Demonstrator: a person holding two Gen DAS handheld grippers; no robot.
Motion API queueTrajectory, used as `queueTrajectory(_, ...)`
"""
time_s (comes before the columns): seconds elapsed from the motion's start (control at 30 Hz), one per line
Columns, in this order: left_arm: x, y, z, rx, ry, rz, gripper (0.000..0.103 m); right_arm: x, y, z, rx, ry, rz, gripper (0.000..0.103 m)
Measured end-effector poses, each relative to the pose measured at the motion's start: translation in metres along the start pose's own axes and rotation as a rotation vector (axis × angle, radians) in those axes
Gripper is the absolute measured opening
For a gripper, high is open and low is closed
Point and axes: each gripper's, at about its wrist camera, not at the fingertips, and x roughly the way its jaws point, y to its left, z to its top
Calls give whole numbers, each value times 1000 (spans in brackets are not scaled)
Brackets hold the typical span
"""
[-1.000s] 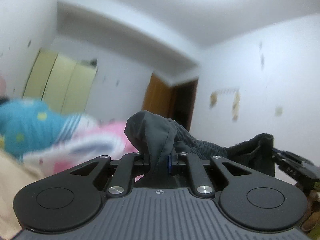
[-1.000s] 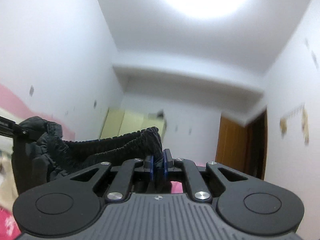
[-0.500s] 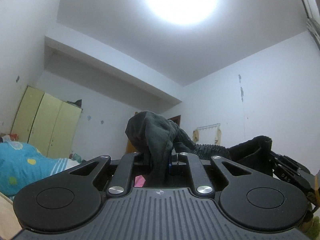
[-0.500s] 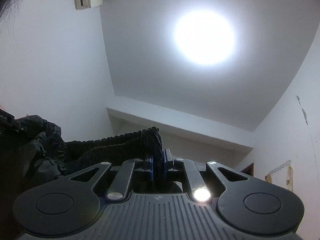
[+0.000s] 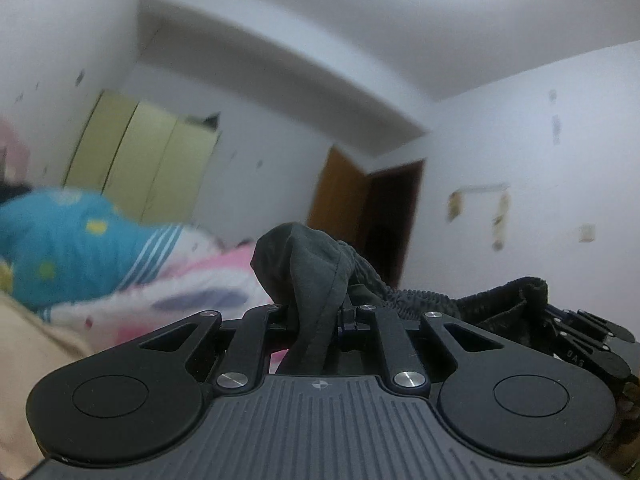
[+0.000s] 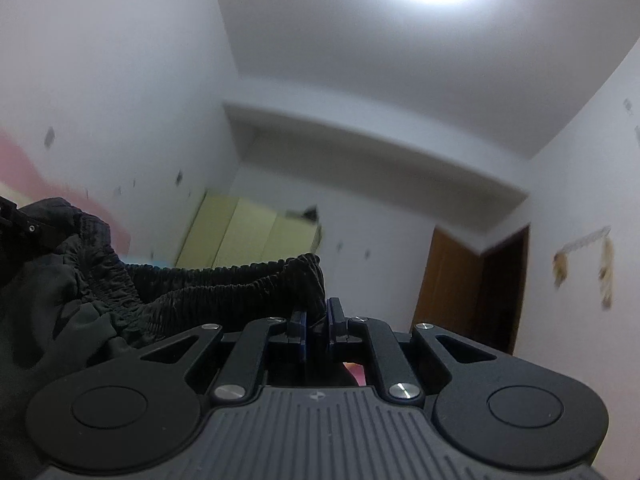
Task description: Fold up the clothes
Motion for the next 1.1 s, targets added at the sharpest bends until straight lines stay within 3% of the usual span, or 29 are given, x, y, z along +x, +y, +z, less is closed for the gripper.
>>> queueTrajectory(0.23, 109, 81, -69, -23, 198, 180, 11, 146, 38, -107, 2, 262, 68, 10)
queueTrajectory(0.37, 152, 124, -139, -15, 361, 272, 12, 209, 71, -195, -7, 450, 109, 10)
queueTrajectory(0.5, 181, 158, -206, -44, 587, 358, 16, 231, 100, -280, 26, 650, 164, 10)
queueTrajectory(0.57, 187, 174, -237, -87, 714, 384, 24, 226, 111, -327, 67, 783, 204, 11)
queueTrajectory(0.63, 183, 188, -252, -154, 751, 384, 31, 221, 109, -350, 121, 857, 235, 12)
queueTrajectory(0.67, 179, 194, -252, -191, 752, 378, 32, 221, 104, -346, 154, 851, 237, 13)
queueTrajectory(0.73, 168, 200, -239, -261, 752, 363, 49, 224, 85, -335, 248, 873, 258, 21)
queueTrajectory(0.8, 155, 203, -225, -306, 720, 349, 57, 222, 63, -323, 332, 880, 257, 51)
queueTrajectory(0.9, 137, 209, -199, -383, 671, 323, 65, 205, 28, -301, 448, 875, 234, 59)
queueTrajectory(0.97, 122, 211, -179, -430, 643, 310, 65, 191, 8, -292, 522, 883, 243, 65)
queueTrajectory(1.1, 83, 204, -137, -472, 587, 274, 65, 163, -14, -262, 563, 887, 280, 65)
